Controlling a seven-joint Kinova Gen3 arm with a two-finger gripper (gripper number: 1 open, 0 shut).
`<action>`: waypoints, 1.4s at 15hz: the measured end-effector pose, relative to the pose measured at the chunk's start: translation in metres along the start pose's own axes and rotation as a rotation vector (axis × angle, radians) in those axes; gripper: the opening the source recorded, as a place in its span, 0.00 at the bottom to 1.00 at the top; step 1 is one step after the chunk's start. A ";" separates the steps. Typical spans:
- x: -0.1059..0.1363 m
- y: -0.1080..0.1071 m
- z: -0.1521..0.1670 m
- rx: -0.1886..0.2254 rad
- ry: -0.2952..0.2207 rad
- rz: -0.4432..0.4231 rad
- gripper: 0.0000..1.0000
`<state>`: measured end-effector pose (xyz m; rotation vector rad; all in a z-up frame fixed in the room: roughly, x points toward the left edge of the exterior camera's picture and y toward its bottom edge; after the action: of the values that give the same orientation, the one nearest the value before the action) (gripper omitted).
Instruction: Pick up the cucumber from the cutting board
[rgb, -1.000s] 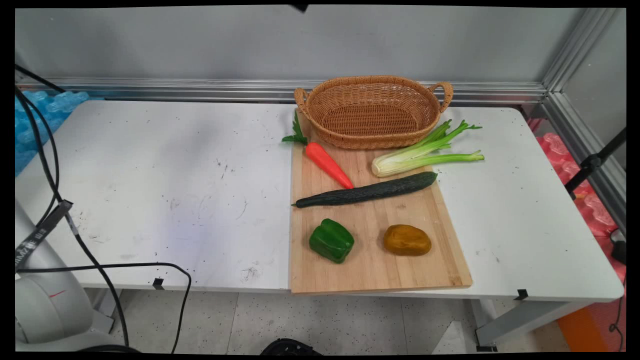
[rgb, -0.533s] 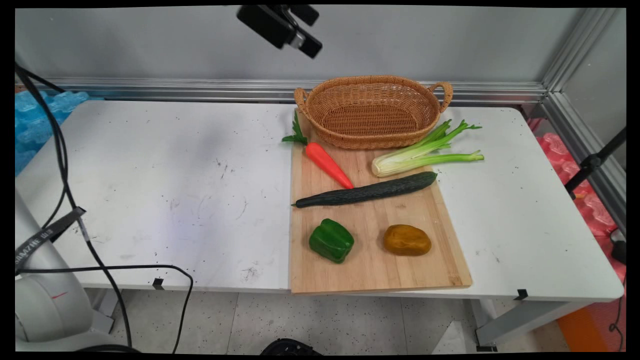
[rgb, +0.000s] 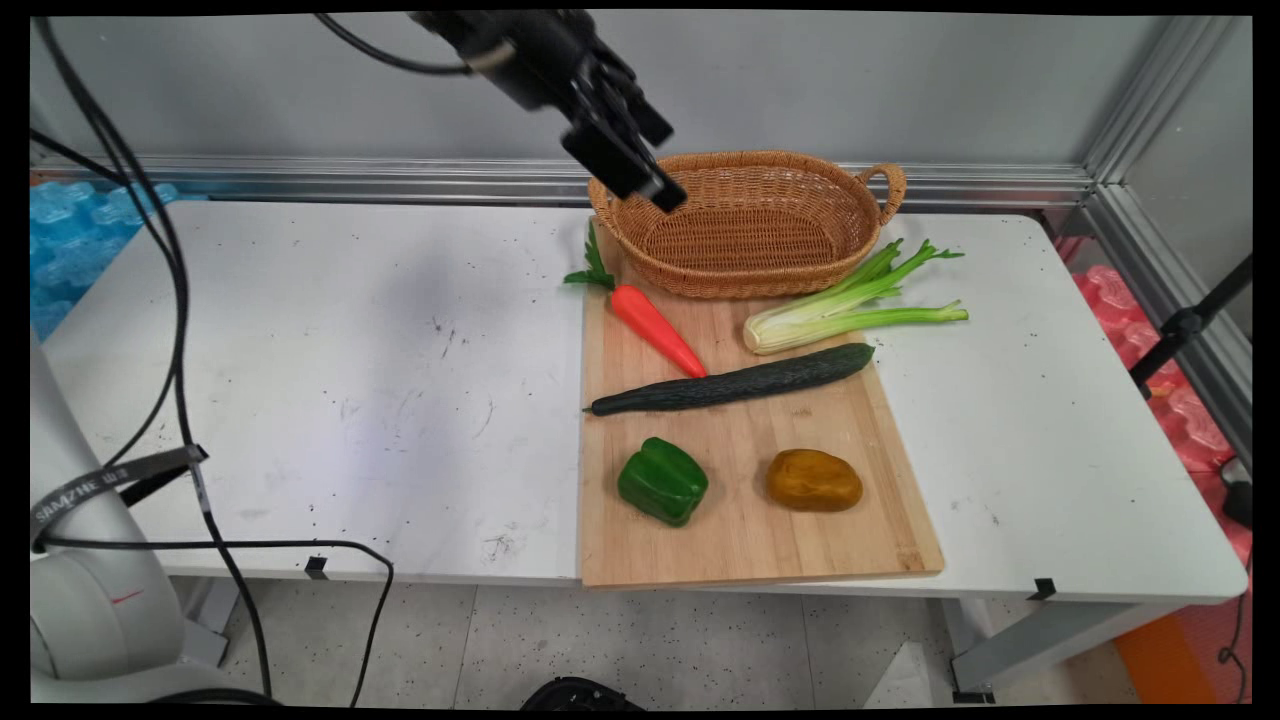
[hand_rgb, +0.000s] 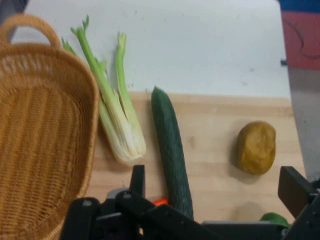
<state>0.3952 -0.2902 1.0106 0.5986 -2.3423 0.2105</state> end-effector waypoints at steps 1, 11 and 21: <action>0.000 0.000 0.010 -0.001 -0.016 -0.001 1.00; -0.013 0.003 0.125 -0.015 -0.170 -0.004 1.00; -0.024 -0.001 0.215 -0.024 -0.260 0.001 1.00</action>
<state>0.2837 -0.3489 0.8347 0.6451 -2.5913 0.1095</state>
